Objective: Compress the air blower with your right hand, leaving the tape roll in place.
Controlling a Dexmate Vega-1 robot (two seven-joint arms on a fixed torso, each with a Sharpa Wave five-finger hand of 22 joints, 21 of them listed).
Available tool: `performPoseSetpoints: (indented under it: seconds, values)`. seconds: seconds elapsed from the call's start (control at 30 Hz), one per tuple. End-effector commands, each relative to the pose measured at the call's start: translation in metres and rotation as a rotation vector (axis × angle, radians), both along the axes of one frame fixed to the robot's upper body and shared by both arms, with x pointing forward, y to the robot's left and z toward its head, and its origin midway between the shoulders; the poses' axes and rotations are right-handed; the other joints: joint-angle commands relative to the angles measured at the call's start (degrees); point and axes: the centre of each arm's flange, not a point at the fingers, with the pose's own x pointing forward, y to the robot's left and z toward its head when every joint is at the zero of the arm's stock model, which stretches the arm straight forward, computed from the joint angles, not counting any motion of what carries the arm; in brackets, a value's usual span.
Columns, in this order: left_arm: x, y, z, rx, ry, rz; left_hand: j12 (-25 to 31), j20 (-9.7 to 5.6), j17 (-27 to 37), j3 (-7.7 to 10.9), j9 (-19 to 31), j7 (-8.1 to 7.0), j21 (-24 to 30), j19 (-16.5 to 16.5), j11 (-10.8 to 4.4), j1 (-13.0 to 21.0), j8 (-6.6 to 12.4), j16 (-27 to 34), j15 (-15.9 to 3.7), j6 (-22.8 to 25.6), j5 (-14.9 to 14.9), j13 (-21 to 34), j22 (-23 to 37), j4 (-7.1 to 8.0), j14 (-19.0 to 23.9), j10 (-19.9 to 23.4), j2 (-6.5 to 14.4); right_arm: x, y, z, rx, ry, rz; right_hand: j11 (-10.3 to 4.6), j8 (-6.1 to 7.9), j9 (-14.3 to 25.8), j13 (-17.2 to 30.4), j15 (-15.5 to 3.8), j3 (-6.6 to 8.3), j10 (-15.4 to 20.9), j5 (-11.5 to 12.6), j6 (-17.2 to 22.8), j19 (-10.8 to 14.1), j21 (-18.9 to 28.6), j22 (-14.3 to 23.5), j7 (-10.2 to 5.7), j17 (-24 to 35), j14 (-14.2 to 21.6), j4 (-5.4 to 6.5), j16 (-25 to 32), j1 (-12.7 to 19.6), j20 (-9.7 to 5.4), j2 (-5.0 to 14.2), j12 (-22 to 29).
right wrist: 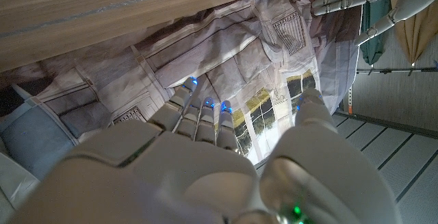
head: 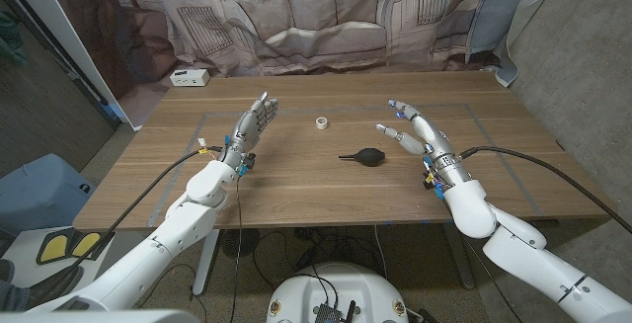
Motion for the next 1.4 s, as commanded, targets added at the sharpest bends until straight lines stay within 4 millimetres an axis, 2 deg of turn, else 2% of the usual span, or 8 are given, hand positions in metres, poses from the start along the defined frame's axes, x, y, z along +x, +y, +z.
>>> performPoseSetpoints:
  seconds: [0.03, 0.27, 0.57, 0.9, 1.07, 1.4]
  values:
    - [-0.002, 0.001, 0.002, 0.006, -0.009, 0.000, 0.19, 0.09, 0.26, 0.08, 0.12, -0.11, -0.13, 0.55, 0.16, 0.24, -0.22, -0.14, -0.05, -0.03, 0.06, 0.11, 0.16, -0.26, 0.35, 0.40, 0.27, -0.001, 0.006, 0.004, -0.088, 0.007, -0.064, 0.16, -0.13, 0.15, 0.05, 0.29, 0.38, -0.93, -0.07, -0.37, -0.98, -0.35, 0.30, -0.39, 0.10, -0.71, 0.00, -0.22, 1.00, 0.22, -0.17, -0.26]
    - [-0.003, 0.000, 0.003, 0.010, -0.015, 0.006, 0.11, 0.16, 0.26, 0.09, 0.12, -0.10, -0.24, 0.58, 0.28, 0.26, -0.23, -0.19, -0.04, 0.03, 0.05, 0.07, 0.17, -0.33, 0.35, 0.31, 0.33, -0.004, 0.009, 0.007, -0.139, -0.012, -0.115, -0.02, -0.23, 0.15, 0.06, 0.22, 0.37, -1.51, 0.06, -0.98, -1.24, -0.43, 0.31, -0.24, 0.08, -1.14, -0.09, -0.31, 1.29, 0.22, -0.53, -0.32]
    - [-0.003, -0.002, 0.001, 0.010, -0.016, 0.007, 0.10, 0.29, 0.26, 0.09, 0.13, -0.09, -0.36, 0.58, 0.00, 0.27, -0.24, -0.21, -0.06, 0.07, 0.03, 0.04, 0.17, -0.41, 0.41, 0.38, 0.38, -0.007, 0.011, 0.010, -0.203, -0.017, -0.159, 1.07, -0.30, 0.16, 0.08, 0.42, 0.51, -2.32, 0.26, -1.88, -2.04, -0.64, 0.31, 0.10, 0.06, -1.99, -0.15, -0.45, 1.91, 0.32, -0.79, -0.33]
    - [-0.004, -0.004, -0.001, 0.004, -0.017, 0.007, 0.09, 0.37, 0.27, 0.08, 0.13, -0.01, -0.51, 0.60, 0.15, 0.27, -0.22, -0.26, -0.01, 0.20, 0.02, 0.00, 0.18, -0.50, 0.41, 0.47, 0.43, -0.010, 0.016, 0.012, -0.272, 0.001, -0.200, 0.67, -0.36, 0.17, 0.11, 0.50, 0.69, -2.88, 0.39, -2.83, -2.50, -0.67, 0.31, -0.06, 0.06, -2.47, -0.16, -0.44, 2.50, 0.36, -0.89, -0.27]
    - [-0.006, -0.004, -0.003, 0.001, -0.017, 0.010, 0.08, 0.44, 0.27, 0.07, 0.13, -0.05, -0.58, 0.60, 0.10, 0.27, -0.20, -0.27, -0.04, 0.31, 0.01, -0.02, 0.18, -0.55, 0.45, 0.52, 0.46, -0.012, 0.020, 0.013, -0.304, 0.018, -0.210, 0.95, -0.19, 0.19, 0.13, 0.67, 0.81, -3.36, 0.45, -2.78, -3.00, -0.77, 0.32, -0.32, 0.06, -2.92, -0.18, -0.50, 2.85, 0.62, -0.93, -0.30]
    - [-0.011, -0.004, -0.007, -0.005, -0.018, 0.013, 0.03, 0.46, 0.27, 0.06, 0.13, -0.09, -0.68, 0.67, 0.16, 0.25, -0.16, -0.28, -0.10, 0.53, -0.01, -0.04, 0.19, -0.63, 0.51, 0.50, 0.51, -0.014, 0.025, 0.016, -0.361, 0.054, -0.229, 0.51, -0.30, 0.21, 0.17, 0.71, 1.02, -3.15, 0.54, -3.71, -2.84, -0.56, 0.32, 0.09, 0.06, -2.72, -0.20, -0.24, 3.48, 0.60, -1.01, 0.01]
